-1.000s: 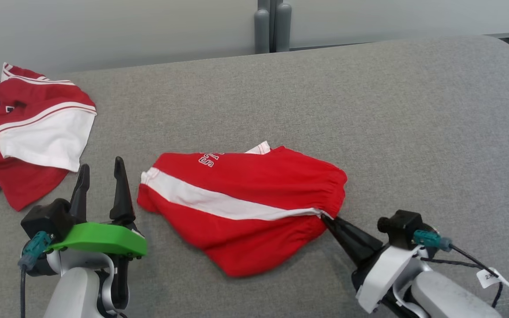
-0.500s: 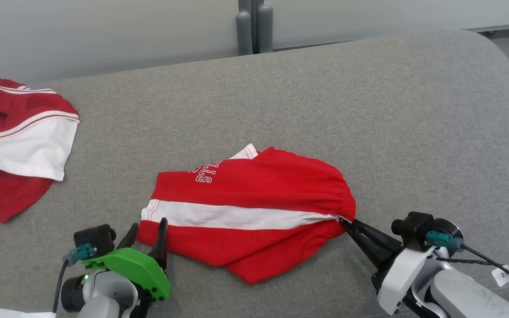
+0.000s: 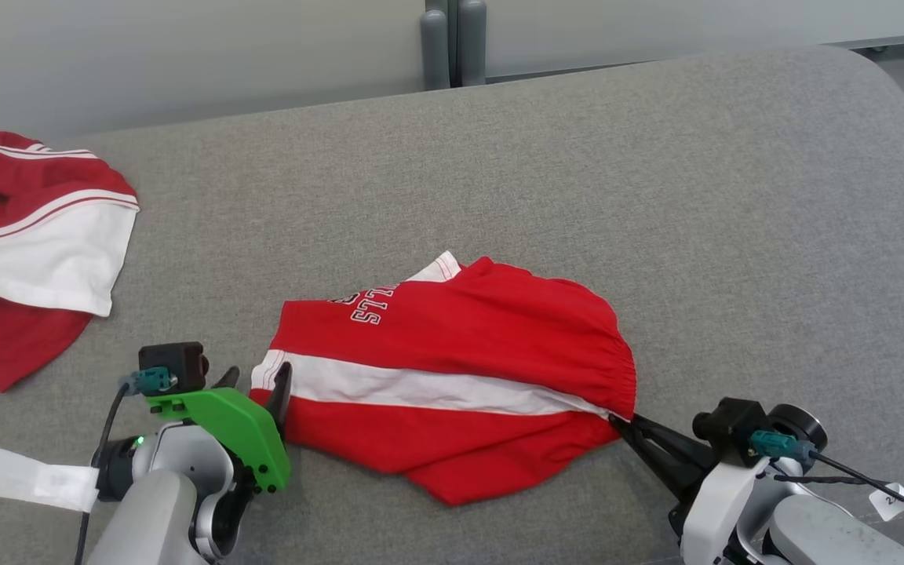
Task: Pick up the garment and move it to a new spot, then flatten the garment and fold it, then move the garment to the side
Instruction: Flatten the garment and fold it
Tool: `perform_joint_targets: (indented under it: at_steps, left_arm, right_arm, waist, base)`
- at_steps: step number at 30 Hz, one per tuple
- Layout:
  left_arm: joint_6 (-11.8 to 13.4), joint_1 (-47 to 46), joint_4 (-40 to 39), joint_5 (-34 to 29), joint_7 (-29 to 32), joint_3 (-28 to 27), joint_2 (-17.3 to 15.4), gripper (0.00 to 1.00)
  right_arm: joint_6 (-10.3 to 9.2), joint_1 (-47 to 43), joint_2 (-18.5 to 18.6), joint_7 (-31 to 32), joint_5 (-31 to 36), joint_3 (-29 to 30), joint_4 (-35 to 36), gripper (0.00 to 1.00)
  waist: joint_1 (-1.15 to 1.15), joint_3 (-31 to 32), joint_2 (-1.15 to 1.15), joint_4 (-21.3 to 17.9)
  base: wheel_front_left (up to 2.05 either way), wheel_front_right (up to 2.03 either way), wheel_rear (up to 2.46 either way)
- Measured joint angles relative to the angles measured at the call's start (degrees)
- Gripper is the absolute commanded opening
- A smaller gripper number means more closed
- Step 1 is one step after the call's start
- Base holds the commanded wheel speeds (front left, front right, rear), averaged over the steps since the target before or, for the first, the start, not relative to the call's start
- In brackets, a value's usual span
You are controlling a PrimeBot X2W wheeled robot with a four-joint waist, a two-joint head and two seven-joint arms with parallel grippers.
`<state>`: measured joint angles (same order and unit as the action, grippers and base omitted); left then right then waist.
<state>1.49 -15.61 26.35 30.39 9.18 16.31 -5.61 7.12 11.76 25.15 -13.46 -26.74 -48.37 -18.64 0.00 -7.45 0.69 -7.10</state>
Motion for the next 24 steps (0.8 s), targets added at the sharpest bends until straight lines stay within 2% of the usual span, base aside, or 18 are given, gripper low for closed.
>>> perform_joint_targets:
  at_steps: [6,23,24]
  left_arm:
    - [0.0,-1.7,2.5,-0.4,3.0,0.5,-0.8,1.0]
    - [-0.6,-4.2,6.6,0.2,6.7,0.8,-0.5,1.0]
    - [-0.9,-4.4,6.7,0.4,6.8,0.9,-0.4,0.94]
  right_arm:
    - [0.0,0.8,-0.6,-0.1,-0.1,-0.5,-0.2,0.0]
    - [0.0,1.8,-1.4,-0.2,-1.1,-2.0,-1.2,0.0]
    - [0.0,1.9,-1.4,-0.2,-1.1,-2.0,-1.2,0.0]
  waist:
    - [0.0,-0.4,0.0,-0.5]
    - [0.0,-0.6,0.0,-2.1]
    - [0.0,-0.6,0.0,-2.1]
  base:
    - [0.0,0.0,0.0]
    - [0.0,0.0,0.0]
    - [0.0,0.0,0.0]
